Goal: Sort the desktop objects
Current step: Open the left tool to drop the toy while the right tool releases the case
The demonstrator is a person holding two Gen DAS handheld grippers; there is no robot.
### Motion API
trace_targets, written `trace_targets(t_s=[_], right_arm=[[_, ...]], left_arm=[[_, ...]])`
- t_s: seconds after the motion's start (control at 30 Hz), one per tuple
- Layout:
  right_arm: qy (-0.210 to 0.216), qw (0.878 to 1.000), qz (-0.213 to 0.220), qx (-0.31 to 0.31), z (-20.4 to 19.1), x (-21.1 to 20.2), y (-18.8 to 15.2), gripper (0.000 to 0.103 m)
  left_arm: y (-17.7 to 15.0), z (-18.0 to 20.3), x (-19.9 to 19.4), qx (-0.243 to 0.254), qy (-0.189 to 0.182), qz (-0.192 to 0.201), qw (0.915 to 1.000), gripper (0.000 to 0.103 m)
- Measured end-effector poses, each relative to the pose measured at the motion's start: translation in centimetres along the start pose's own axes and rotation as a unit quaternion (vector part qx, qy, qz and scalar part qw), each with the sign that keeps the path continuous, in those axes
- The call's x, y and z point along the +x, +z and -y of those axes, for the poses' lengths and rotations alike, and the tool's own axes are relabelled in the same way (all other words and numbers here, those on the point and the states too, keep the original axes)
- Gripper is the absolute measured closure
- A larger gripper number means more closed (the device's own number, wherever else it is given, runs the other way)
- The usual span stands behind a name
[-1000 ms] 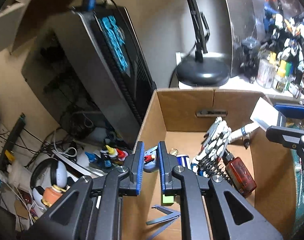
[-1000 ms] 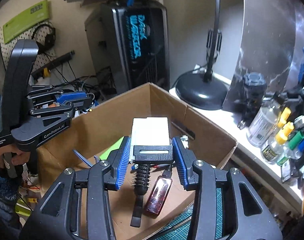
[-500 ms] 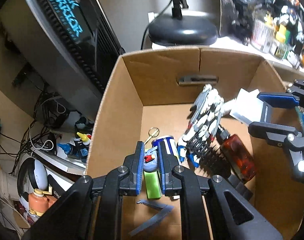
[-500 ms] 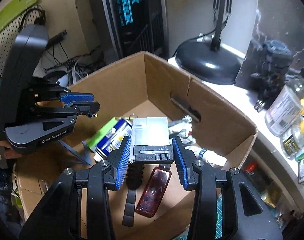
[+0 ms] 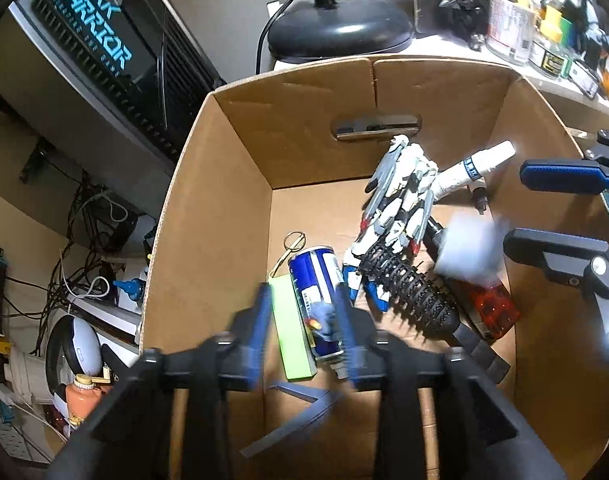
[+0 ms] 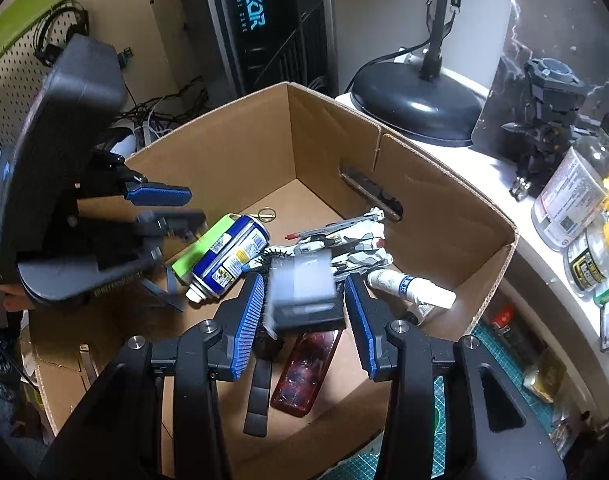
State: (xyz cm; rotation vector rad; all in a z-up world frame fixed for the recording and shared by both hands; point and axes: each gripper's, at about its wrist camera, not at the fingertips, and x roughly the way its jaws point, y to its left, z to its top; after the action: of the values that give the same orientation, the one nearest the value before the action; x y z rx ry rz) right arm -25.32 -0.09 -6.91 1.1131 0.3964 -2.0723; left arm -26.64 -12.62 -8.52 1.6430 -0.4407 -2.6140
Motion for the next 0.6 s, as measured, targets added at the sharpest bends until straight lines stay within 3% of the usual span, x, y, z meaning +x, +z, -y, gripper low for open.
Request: trace_targets(t_s=[0.03, 0.17, 0.23, 0.33, 0.6], right_arm=[[0.001, 1.000, 0.002, 0.000, 0.0, -0.2, -0.1, 0.062], [0.002, 1.000, 0.011, -0.001, 0.0, -1.1, -0.4, 0.061], [0.004, 1.000, 0.020, 0.000, 0.0, -1.9, -0.7, 0.049], [-0.004, 0.999, 0.047, 0.003, 0.3, -4.3, -1.5, 0.045], [-0.028, 0.993, 0.115, 0.003, 0.6, -11.5, -3.0, 0.045]], left_arm=[[0.0, 0.2, -0.1, 0.001, 0.002, 0.001, 1.0000, 0.049], [-0.2, 0.5, -1.3, -0.007, 0.017, 0.014, 0.9997, 0.047], [-0.5, 0.4, -2.3, -0.016, 0.025, 0.030, 0.9991, 0.039], [-1.2, 0.3, -4.3, -0.029, 0.029, 0.062, 0.9973, 0.030], [-2.6, 0.6, -10.2, -0.046, 0.017, 0.134, 0.9898, 0.029]])
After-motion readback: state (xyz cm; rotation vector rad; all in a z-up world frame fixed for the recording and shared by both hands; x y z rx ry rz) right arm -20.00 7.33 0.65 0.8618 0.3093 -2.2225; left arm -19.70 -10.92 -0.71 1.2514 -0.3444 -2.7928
